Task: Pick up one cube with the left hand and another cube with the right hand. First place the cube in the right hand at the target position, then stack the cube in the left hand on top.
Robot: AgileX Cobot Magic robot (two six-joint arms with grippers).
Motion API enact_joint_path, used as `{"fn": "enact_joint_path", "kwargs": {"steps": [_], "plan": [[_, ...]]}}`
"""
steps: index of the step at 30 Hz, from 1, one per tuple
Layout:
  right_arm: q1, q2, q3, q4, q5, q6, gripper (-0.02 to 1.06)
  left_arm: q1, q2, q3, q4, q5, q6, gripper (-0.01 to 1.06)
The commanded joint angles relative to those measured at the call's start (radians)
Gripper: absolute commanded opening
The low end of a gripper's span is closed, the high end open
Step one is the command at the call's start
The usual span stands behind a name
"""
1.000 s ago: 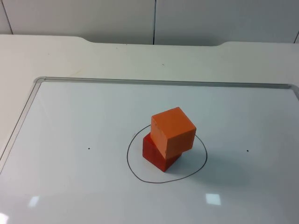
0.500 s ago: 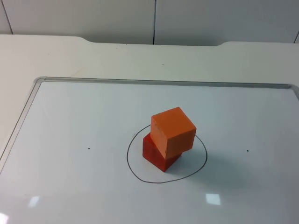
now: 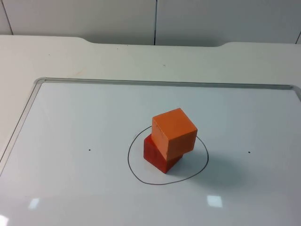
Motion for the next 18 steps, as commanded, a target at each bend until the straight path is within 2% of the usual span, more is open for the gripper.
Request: {"fn": "enact_joint_path", "kwargs": {"steps": [1,7,13,15,18], "plan": [[0.004,-0.067,0.002,-0.008,0.024,0.011,1.06,0.003,-0.073,0.036,0.013,0.014,-0.005,0.93],[0.004,-0.292,0.002,-0.001,0.146,0.005,1.06,0.003,-0.358,0.165,0.005,0.075,-0.005,0.93],[0.004,-0.421,0.002,0.015,0.25,-0.052,1.06,0.003,-0.526,0.213,0.014,0.085,-0.003,0.93],[0.004,-0.458,0.002,0.024,0.314,-0.049,1.06,0.003,-0.566,0.223,0.007,0.138,-0.003,0.93],[0.004,-0.49,0.002,0.056,0.345,-0.049,1.06,0.003,-0.584,0.23,0.007,0.238,-0.003,0.93]]}}
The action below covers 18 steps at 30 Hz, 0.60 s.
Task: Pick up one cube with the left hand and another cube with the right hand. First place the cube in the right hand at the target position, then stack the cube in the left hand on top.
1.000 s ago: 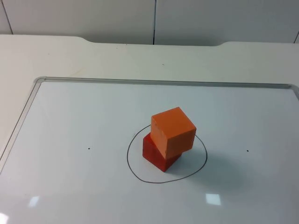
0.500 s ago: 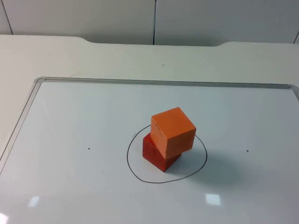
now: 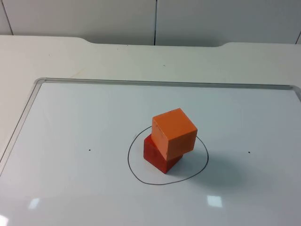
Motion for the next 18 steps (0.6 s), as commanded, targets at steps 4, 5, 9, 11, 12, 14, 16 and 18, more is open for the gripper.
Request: {"fn": "enact_joint_path", "kwargs": {"steps": [4,5,9,11,12,14,16,18], "plan": [[0.004,-0.017,0.022,0.039,0.053,-0.007,1.06,0.003,-0.01,0.008,-0.005,0.108,-0.032,0.93],[0.004,-0.017,0.022,0.039,0.053,-0.007,1.06,0.003,-0.01,0.008,-0.005,0.108,-0.032,0.93],[0.004,-0.05,0.16,0.093,0.089,-0.004,1.06,0.001,-0.019,0.008,0.041,0.159,-0.068,0.93],[0.004,-0.057,0.198,0.108,0.118,-0.004,1.06,0.001,-0.021,0.01,0.063,0.193,-0.087,0.93],[0.004,-0.061,0.228,0.115,0.135,-0.008,1.06,-0.001,-0.023,0.01,0.078,0.225,-0.099,0.93],[0.004,-0.061,0.284,0.115,0.159,-0.008,1.06,-0.001,-0.035,0.026,0.099,0.257,-0.115,0.93],[0.011,-0.061,0.309,0.102,0.198,-0.008,1.06,-0.001,-0.042,0.053,0.097,0.27,-0.124,0.93],[0.037,-0.061,0.311,0.095,0.192,-0.005,1.06,-0.001,-0.042,0.102,0.088,0.301,-0.135,0.93]]}}
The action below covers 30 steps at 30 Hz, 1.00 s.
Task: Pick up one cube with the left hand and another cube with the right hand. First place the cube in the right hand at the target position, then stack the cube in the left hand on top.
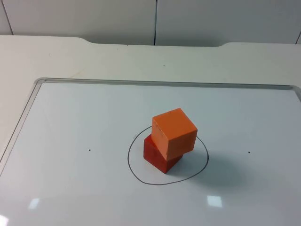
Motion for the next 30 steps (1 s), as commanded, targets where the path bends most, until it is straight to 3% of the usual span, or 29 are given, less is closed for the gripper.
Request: {"fn": "enact_joint_path", "kwargs": {"steps": [1,7,18,23,26,30], "plan": [[0.032,-0.007,0.009,-0.017,-0.001,-0.001,1.06,-0.001,-0.006,0.069,-0.002,0.046,-0.019,0.93],[0.058,-0.007,0.009,-0.022,-0.001,-0.008,1.06,-0.001,-0.034,0.162,-0.002,0.049,-0.009,0.93],[0.058,-0.007,0.009,-0.022,-0.001,-0.008,1.06,-0.001,-0.04,0.168,-0.062,0.058,0.017,0.93],[0.058,-0.007,0.009,-0.022,-0.001,-0.008,1.06,-0.048,-0.079,0.168,-0.089,0.058,0.07,0.93],[0.058,-0.007,0.009,-0.022,-0.001,-0.008,1.06,-0.057,-0.096,0.168,-0.022,0.058,-0.02,0.93],[0.058,-0.007,0.009,-0.022,-0.001,-0.008,1.06,-0.057,-0.096,0.168,-0.028,0.06,-0.011,0.93]]}}
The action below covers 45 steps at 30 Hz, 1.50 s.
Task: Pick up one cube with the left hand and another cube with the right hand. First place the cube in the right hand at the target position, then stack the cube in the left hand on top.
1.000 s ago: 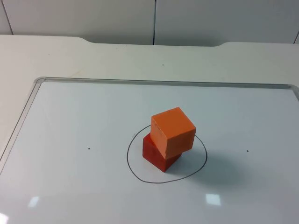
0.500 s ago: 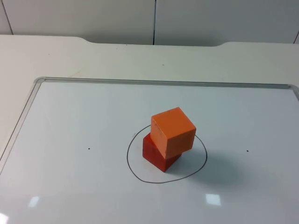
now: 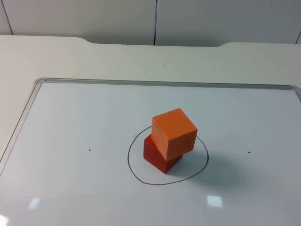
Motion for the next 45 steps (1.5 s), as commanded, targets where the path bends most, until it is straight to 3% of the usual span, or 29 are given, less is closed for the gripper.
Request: {"fn": "enact_joint_path", "kwargs": {"steps": [1,7,35,45], "plan": [[0.003,-0.007,0.003,-0.004,-0.005,-0.004,1.06,-0.008,-0.006,0.002,0.0,-0.002,-0.012,0.93],[0.003,-0.007,0.003,-0.004,-0.005,-0.004,1.06,-0.009,-0.006,0.002,-0.065,-0.002,0.079,0.93],[0.003,-0.007,0.003,0.007,-0.005,-0.001,1.06,-0.007,-0.006,0.002,-0.036,-0.002,0.045,0.93],[0.003,-0.007,0.003,0.007,-0.005,-0.001,1.06,0.031,-0.006,0.002,-0.036,-0.002,0.045,0.93]]}}
